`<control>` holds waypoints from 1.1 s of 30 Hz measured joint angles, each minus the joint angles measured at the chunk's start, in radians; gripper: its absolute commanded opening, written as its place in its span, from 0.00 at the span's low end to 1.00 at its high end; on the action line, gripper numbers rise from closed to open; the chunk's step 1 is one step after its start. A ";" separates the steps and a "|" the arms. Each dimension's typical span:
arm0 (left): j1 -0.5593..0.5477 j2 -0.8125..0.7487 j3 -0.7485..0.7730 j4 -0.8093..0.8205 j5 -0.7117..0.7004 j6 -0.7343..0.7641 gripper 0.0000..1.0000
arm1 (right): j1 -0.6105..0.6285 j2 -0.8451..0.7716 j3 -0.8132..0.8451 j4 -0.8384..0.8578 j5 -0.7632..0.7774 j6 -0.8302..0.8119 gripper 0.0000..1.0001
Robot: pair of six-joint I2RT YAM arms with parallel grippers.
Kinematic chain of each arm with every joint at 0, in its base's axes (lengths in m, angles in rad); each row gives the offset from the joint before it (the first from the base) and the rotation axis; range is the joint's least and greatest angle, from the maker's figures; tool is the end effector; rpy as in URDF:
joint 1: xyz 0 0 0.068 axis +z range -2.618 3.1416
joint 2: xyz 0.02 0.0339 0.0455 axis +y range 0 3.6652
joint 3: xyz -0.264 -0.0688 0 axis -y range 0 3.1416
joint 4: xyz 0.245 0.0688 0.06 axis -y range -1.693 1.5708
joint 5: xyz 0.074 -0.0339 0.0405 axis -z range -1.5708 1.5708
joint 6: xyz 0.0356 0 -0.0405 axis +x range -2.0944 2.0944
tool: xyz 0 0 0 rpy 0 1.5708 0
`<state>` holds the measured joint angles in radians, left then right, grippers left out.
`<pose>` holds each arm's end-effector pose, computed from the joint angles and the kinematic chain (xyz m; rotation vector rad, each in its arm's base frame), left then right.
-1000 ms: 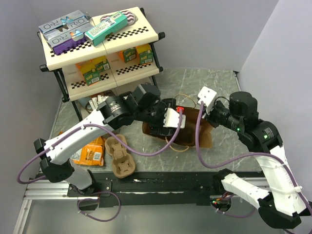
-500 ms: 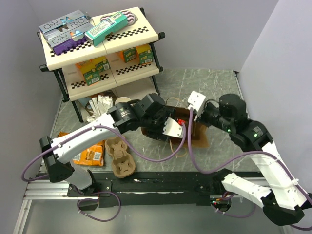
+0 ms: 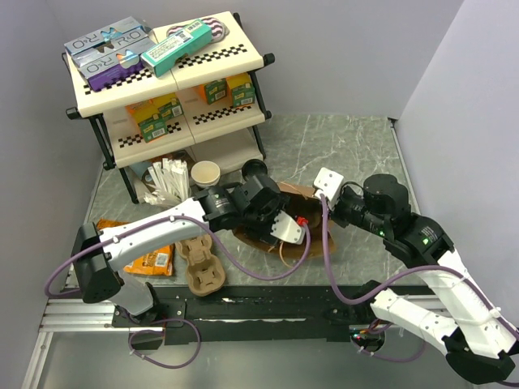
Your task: Pack the takeout coffee
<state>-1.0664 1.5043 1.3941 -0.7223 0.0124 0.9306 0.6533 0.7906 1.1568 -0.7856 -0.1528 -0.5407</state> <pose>0.1573 -0.2859 0.3285 2.0246 1.2974 -0.0780 0.1089 0.0902 0.4004 -1.2002 1.5898 0.2247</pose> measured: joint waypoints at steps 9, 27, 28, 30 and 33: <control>-0.003 -0.002 -0.104 0.114 -0.092 0.053 0.01 | 0.015 0.001 0.000 -0.009 -0.049 0.020 0.00; 0.014 0.047 -0.098 0.105 -0.149 0.089 0.01 | 0.019 0.030 0.031 -0.050 -0.146 0.061 0.00; 0.015 0.049 -0.098 0.106 -0.150 0.088 0.01 | 0.019 0.034 0.036 -0.055 -0.152 0.061 0.00; 0.016 0.051 -0.098 0.109 -0.151 0.088 0.01 | 0.019 0.041 0.042 -0.063 -0.162 0.061 0.00; 0.021 0.058 -0.095 0.114 -0.152 0.088 0.01 | 0.019 0.054 0.052 -0.073 -0.186 0.061 0.00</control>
<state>-1.0458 1.5620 1.2987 -0.6086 -0.1398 1.0187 0.6727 0.8448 1.2091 -0.8585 -0.3389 -0.4797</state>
